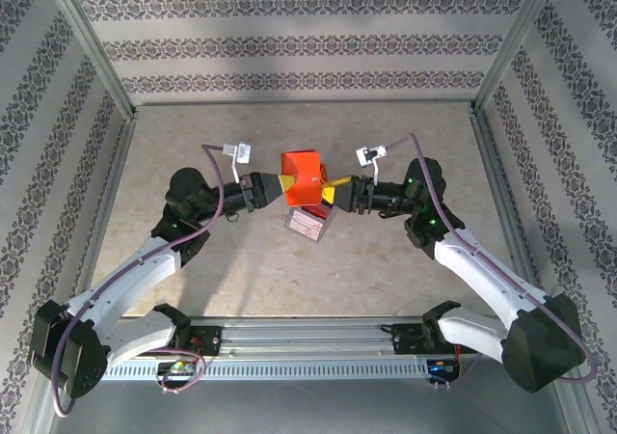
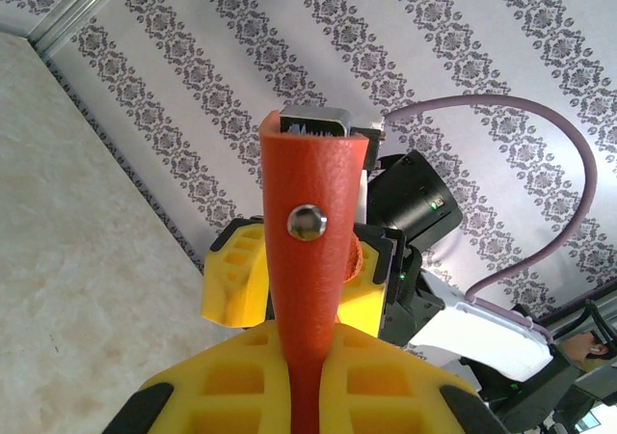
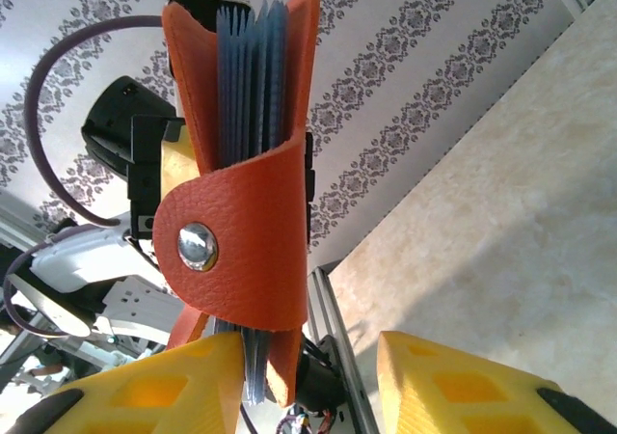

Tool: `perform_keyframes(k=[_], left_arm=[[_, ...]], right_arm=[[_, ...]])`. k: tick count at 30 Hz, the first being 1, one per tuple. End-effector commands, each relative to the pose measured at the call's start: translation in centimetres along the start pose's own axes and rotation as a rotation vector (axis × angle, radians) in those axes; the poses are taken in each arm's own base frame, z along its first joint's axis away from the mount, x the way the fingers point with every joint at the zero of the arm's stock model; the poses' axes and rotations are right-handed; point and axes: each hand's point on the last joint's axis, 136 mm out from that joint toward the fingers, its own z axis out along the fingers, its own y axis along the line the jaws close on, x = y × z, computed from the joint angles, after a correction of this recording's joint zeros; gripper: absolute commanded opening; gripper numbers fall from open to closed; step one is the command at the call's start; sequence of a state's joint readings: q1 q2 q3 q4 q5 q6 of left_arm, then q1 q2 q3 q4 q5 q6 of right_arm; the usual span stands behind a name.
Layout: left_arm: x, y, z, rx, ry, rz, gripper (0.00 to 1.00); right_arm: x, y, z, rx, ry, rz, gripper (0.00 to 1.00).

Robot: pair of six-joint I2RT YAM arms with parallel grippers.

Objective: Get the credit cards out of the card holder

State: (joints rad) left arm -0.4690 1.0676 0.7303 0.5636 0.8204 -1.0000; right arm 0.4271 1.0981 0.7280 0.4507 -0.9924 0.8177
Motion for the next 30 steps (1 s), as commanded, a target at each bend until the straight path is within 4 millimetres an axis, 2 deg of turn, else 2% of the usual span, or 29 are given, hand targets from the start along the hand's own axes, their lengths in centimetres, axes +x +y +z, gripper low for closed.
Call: perform_keyframes(k=[1, 5, 11, 16, 22, 26, 30], left_arm=[[-0.4, -1.3, 0.0, 0.066, -0.004, 0.04, 0.0], [-0.4, -1.3, 0.1, 0.078, -0.001, 0.035, 0.0], [-0.4, -1.7, 0.3, 0.109, 0.0, 0.033, 0.0], [-0.2, -1.4, 0.5, 0.109, 0.005, 0.029, 0.0], [0.0, -0.8, 0.8, 0.108, 0.007, 0.013, 0.06], [0.0, -0.3, 0.8, 0.093, 0.002, 0.007, 0.19], [0.2, 0.5, 0.7, 0.057, -0.006, 0.005, 0.44]], right_arm=[[-0.4, 1.2, 0.0, -0.057, -0.001, -0.03, 0.41], [-0.5, 1.6, 0.4, -0.081, 0.007, -0.018, 0.41], [-0.5, 2.7, 1.0, -0.139, 0.019, -0.005, 0.32], [-0.8, 3.5, 1.1, -0.166, 0.017, 0.0, 0.29], [-1.1, 4.2, 1.0, -0.186, 0.008, 0.003, 0.16], [-1.1, 4.2, 0.8, -0.182, 0.003, 0.007, 0.0], [-1.7, 3.3, 0.1, -0.142, -0.041, 0.012, 0.0]])
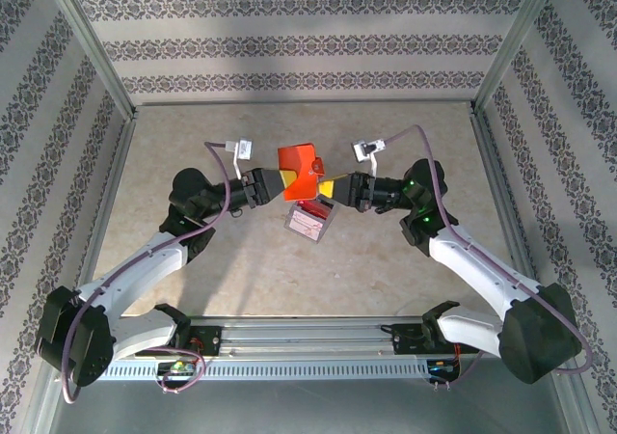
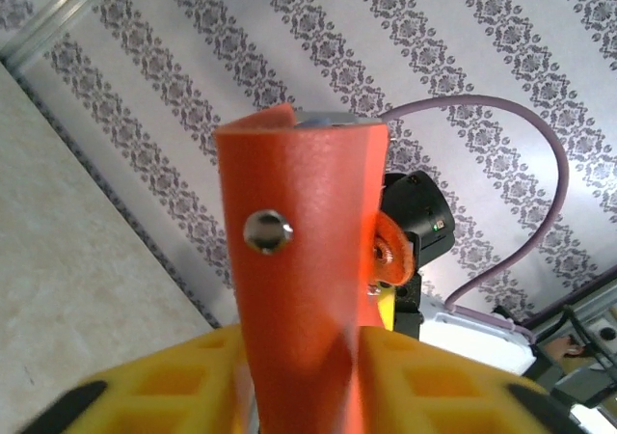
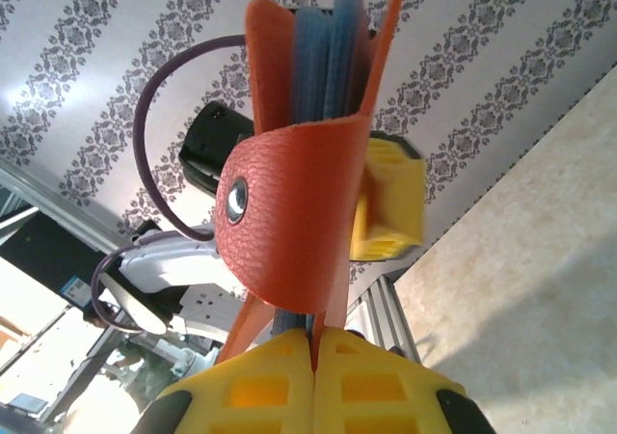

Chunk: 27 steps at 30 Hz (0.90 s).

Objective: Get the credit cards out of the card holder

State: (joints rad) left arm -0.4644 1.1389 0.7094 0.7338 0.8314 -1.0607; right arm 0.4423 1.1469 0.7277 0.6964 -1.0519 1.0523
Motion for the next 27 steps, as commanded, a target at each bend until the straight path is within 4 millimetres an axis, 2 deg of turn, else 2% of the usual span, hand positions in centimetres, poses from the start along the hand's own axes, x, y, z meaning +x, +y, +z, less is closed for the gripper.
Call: perform_keyframes(k=[1, 5, 7, 9, 15, 18, 21, 24, 27], left_arm=[[0.7, 0.3, -0.1, -0.009, 0.013, 0.013, 0.5], [0.7, 1.6, -1.1, -0.103, -0.013, 0.024, 0.72], [0.5, 2.5, -1.9, -0.161, -0.033, 0.026, 0.86], [0.5, 3.4, -2.9, -0.233, -0.05, 0.03, 0.93], [1.5, 7.0, -6.4, -0.542, -0.027, 0.067, 0.93], [2.4, 8.0, -7.0, -0.603, 0.022, 0.068, 0.9], [4.1, 8.8, -5.9, -0.617, 0.093, 0.071, 0.89], [5.5, 9.3, -4.1, -0.627, 0.162, 0.104, 0.9], [6.0, 9.4, -2.5, -0.609, 0.182, 0.125, 0.91]], right_arm=[[-0.6, 0.4, -0.6, 0.005, -0.041, -0.04, 0.0], [-0.7, -1.4, -1.8, 0.093, -0.087, -0.023, 0.0], [-0.6, -2.3, -2.2, 0.14, -0.098, -0.019, 0.0], [-0.5, -3.4, -2.7, 0.208, -0.11, -0.022, 0.0], [0.9, -7.5, -5.5, 0.588, -0.086, -0.059, 0.0], [2.2, -9.1, -6.9, 0.798, -0.018, -0.109, 0.0], [3.2, -9.8, -7.3, 0.92, 0.054, -0.15, 0.0], [3.7, -10.0, -6.9, 0.927, 0.072, -0.137, 0.0], [3.8, -10.0, -6.6, 0.925, 0.075, -0.134, 0.0]])
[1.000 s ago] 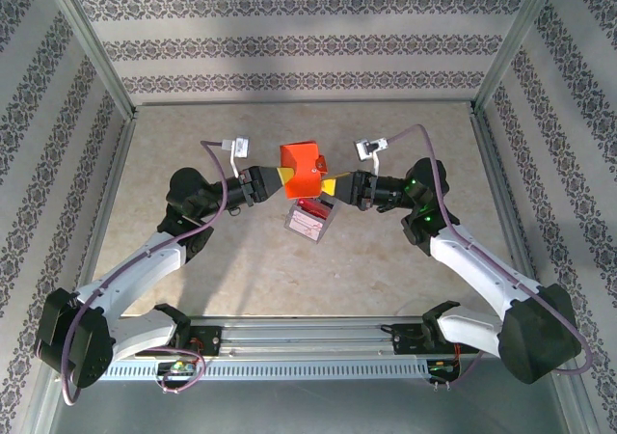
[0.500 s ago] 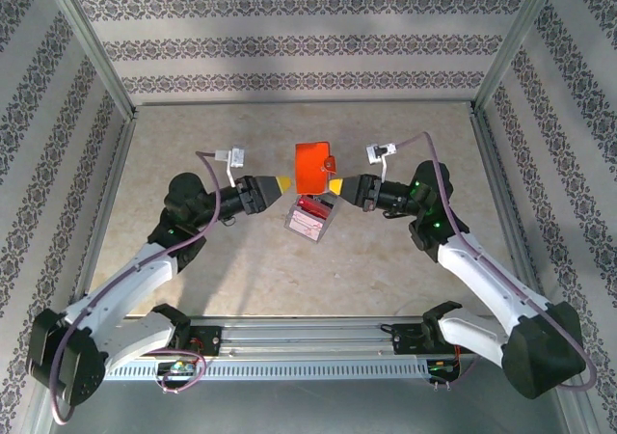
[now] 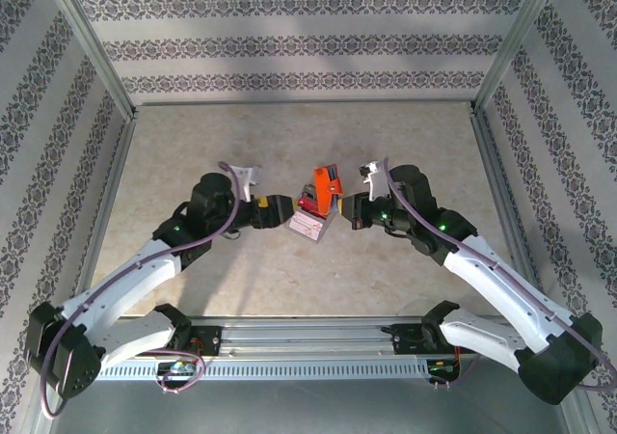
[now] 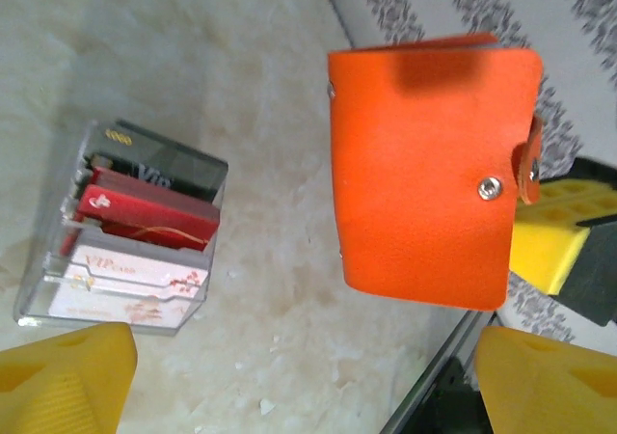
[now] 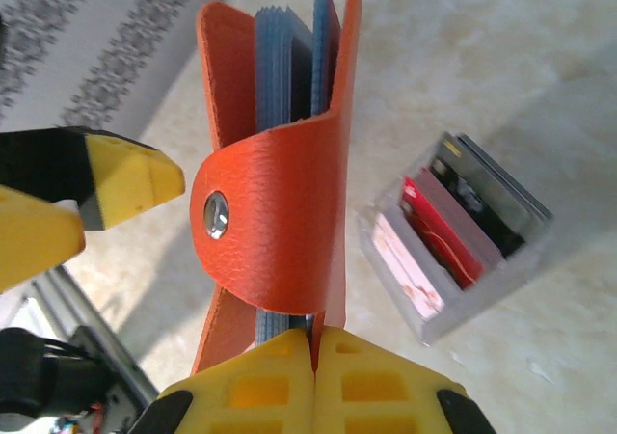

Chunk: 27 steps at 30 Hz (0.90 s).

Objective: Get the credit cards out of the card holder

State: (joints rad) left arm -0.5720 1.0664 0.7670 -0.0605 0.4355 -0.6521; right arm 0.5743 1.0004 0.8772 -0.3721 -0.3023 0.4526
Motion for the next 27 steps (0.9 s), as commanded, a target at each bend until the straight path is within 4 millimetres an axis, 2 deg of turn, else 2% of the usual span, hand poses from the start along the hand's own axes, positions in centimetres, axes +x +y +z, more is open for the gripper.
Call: perform_keyframes(k=[1, 8, 18, 27], left_arm=[[-0.6, -1.3, 0.8, 0.006, -0.016, 0.075, 0.92], [-0.8, -3.0, 2.3, 0.073, -0.021, 0.076, 0.93], [0.3, -5.4, 5.3, 0.136, 0.038, 0.098, 0.97], [0.0, -4.7, 6.9, 0.111, 0.017, 0.058, 0.95]], right_arm=[[-0.2, -0.8, -0.2, 0.08, 0.003, -0.042, 0.0], [0.3, -0.3, 0.5, 0.048, 0.03, -0.031, 0.0], [0.2, 1.1, 1.4, -0.034, 0.037, 0.0, 0.0], [0.4, 2.1, 1.8, -0.092, 0.049, 0.005, 0.0]])
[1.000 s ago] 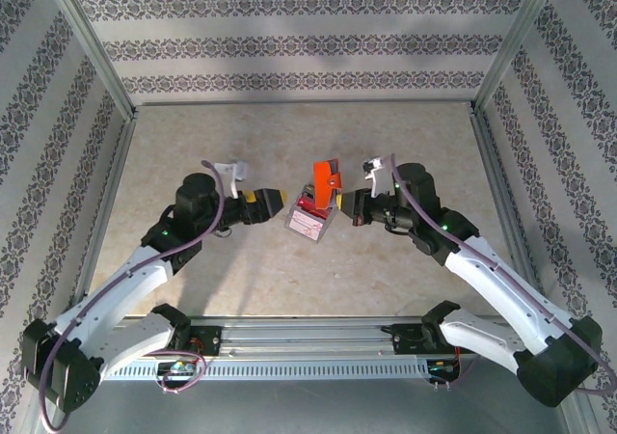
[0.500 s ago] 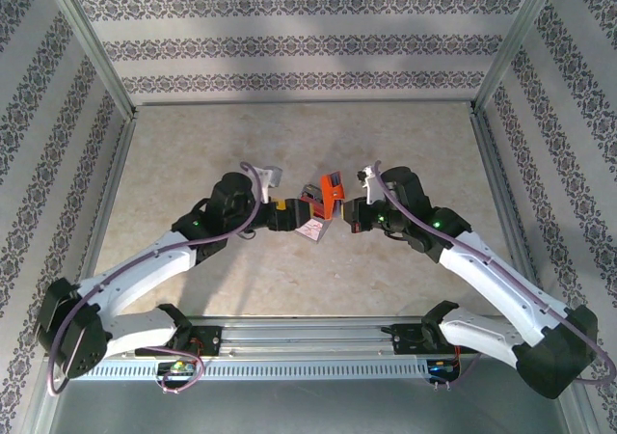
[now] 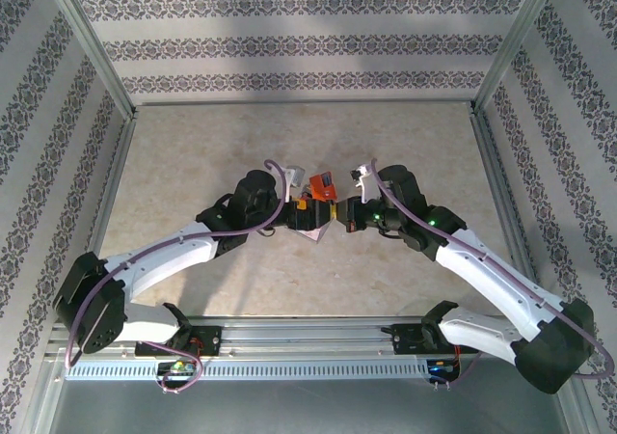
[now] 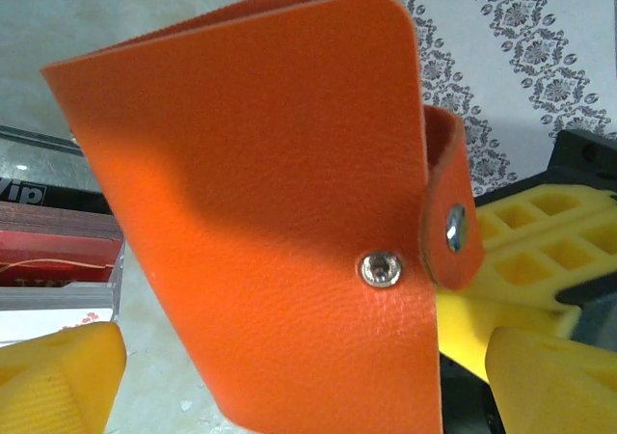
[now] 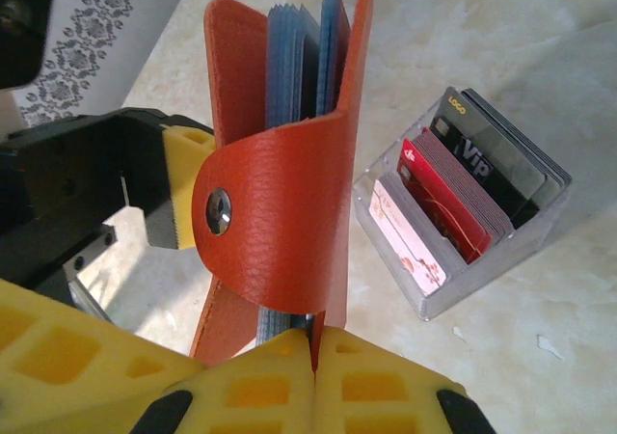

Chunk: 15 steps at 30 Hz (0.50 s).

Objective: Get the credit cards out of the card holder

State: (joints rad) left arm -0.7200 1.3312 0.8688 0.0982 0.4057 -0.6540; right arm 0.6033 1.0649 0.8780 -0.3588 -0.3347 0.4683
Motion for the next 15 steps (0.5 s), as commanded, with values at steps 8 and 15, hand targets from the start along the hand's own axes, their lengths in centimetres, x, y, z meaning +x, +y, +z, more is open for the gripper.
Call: perform_keyframes(k=[8, 15], left_arm=[[-2.0, -0.8, 0.1, 0.01, -0.093, -0.005, 0.87], [-1.5, 1.4, -0.4, -0.088, -0.118, -0.01, 0.8]], right_arm=[[-1.3, 2.7, -0.1, -0.131, -0.034, 0.008, 0.0], [-1.3, 2.9, -0.2, -0.146, -0.036, 0.018, 0.0]])
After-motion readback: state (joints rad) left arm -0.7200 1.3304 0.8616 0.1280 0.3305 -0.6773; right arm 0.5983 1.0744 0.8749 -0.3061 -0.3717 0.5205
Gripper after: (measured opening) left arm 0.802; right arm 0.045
